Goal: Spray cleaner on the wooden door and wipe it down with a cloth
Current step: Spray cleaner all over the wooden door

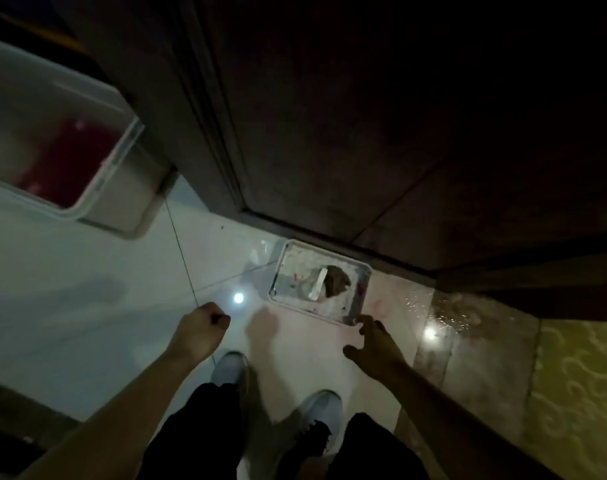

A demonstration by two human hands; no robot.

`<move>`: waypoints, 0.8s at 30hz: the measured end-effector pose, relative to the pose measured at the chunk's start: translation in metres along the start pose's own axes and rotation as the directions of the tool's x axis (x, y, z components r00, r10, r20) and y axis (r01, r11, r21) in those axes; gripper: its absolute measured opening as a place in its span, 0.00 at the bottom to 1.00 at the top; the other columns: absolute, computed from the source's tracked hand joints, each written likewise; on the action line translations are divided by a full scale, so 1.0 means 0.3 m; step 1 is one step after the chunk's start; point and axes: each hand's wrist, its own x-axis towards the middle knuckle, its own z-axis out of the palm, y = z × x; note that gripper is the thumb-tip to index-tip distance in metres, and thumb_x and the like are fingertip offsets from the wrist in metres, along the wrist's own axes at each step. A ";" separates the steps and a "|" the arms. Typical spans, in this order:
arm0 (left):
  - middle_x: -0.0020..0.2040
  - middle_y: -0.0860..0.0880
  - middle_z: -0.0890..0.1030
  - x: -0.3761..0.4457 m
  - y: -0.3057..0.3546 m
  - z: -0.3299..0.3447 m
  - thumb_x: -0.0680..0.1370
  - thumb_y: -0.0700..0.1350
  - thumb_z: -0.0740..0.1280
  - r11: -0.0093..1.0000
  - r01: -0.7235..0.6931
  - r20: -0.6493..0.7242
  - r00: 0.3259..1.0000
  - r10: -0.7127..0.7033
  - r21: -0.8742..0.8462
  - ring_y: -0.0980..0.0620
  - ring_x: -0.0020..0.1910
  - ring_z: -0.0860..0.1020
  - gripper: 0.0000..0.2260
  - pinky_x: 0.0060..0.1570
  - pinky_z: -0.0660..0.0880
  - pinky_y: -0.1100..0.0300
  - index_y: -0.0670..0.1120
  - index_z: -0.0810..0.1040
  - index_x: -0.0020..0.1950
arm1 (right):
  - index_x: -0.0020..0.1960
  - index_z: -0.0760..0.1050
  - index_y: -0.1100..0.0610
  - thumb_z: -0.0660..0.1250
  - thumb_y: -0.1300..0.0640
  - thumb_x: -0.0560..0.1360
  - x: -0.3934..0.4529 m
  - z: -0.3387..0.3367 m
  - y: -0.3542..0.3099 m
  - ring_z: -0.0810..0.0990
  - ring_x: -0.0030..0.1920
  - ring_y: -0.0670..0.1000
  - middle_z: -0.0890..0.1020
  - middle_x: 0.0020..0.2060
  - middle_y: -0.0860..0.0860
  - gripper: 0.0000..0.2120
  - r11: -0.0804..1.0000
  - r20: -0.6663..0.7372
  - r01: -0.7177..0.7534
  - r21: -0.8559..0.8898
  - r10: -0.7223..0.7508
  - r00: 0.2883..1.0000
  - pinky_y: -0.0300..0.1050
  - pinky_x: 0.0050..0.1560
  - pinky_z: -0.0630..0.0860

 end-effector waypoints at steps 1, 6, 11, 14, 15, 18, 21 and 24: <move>0.42 0.43 0.81 0.065 -0.023 0.045 0.77 0.43 0.66 1.000 -0.006 -0.019 1.000 0.006 -0.008 0.42 0.45 0.79 0.06 0.48 0.73 0.57 0.42 0.79 0.44 | 0.77 0.56 0.53 0.71 0.49 0.73 0.083 0.053 -0.003 0.70 0.68 0.58 0.68 0.71 0.56 0.38 1.000 0.002 0.018 0.009 -0.018 1.000 0.54 0.65 0.72; 0.39 0.45 0.80 0.305 -0.019 0.157 0.77 0.43 0.64 1.000 -0.023 -0.010 1.000 0.023 -0.005 0.43 0.43 0.79 0.06 0.44 0.72 0.59 0.48 0.76 0.40 | 0.80 0.43 0.49 0.74 0.50 0.71 0.362 0.179 -0.028 0.62 0.73 0.62 0.56 0.77 0.56 0.49 0.999 -0.025 0.031 0.043 -0.030 0.999 0.60 0.68 0.69; 0.41 0.44 0.81 0.511 -0.029 0.254 0.77 0.41 0.64 0.997 -0.073 -0.024 0.997 0.072 -0.024 0.45 0.43 0.81 0.05 0.43 0.72 0.61 0.46 0.78 0.43 | 0.79 0.44 0.51 0.80 0.49 0.64 0.594 0.321 -0.047 0.60 0.75 0.60 0.58 0.77 0.56 0.57 0.971 -0.259 0.129 0.199 -0.075 0.963 0.61 0.70 0.66; 0.43 0.45 0.81 0.599 0.010 0.266 0.77 0.40 0.64 0.988 -0.154 -0.084 0.985 0.152 -0.027 0.46 0.44 0.80 0.04 0.45 0.71 0.61 0.45 0.78 0.47 | 0.76 0.56 0.56 0.79 0.46 0.64 0.687 0.349 -0.087 0.67 0.69 0.58 0.68 0.70 0.57 0.50 0.946 -0.457 0.249 0.209 -0.131 0.880 0.59 0.67 0.70; 0.42 0.47 0.80 0.622 0.035 0.262 0.77 0.40 0.64 0.982 -0.187 -0.125 0.975 0.182 -0.033 0.47 0.43 0.79 0.04 0.44 0.70 0.62 0.45 0.77 0.50 | 0.75 0.59 0.58 0.77 0.47 0.66 0.704 0.349 -0.101 0.68 0.67 0.58 0.70 0.67 0.57 0.45 0.930 -0.497 0.298 0.216 -0.158 0.853 0.58 0.66 0.70; 0.39 0.50 0.75 0.654 0.140 0.221 0.77 0.40 0.65 0.947 -0.312 -0.251 0.925 0.285 -0.076 0.48 0.43 0.75 0.11 0.44 0.70 0.59 0.44 0.72 0.59 | 0.68 0.67 0.58 0.69 0.46 0.71 0.715 0.337 -0.133 0.73 0.63 0.58 0.76 0.62 0.56 0.30 0.854 -0.564 0.425 0.299 -0.201 0.801 0.60 0.62 0.72; 0.47 0.46 0.75 0.637 0.268 0.134 0.75 0.38 0.64 0.870 -0.491 -0.395 0.809 0.436 -0.046 0.48 0.45 0.75 0.14 0.46 0.73 0.55 0.42 0.69 0.61 | 0.63 0.69 0.56 0.66 0.50 0.71 0.683 0.299 -0.172 0.77 0.58 0.57 0.78 0.57 0.55 0.22 0.844 -0.594 0.447 0.295 -0.205 0.778 0.61 0.57 0.75; 0.51 0.46 0.71 0.562 0.413 0.014 0.74 0.37 0.64 0.802 -0.596 -0.497 0.690 0.526 0.022 0.53 0.44 0.72 0.14 0.42 0.70 0.62 0.41 0.69 0.59 | 0.60 0.71 0.60 0.67 0.60 0.72 0.596 0.213 -0.235 0.76 0.53 0.56 0.77 0.53 0.56 0.17 0.839 -0.686 0.496 0.224 -0.226 0.692 0.59 0.53 0.76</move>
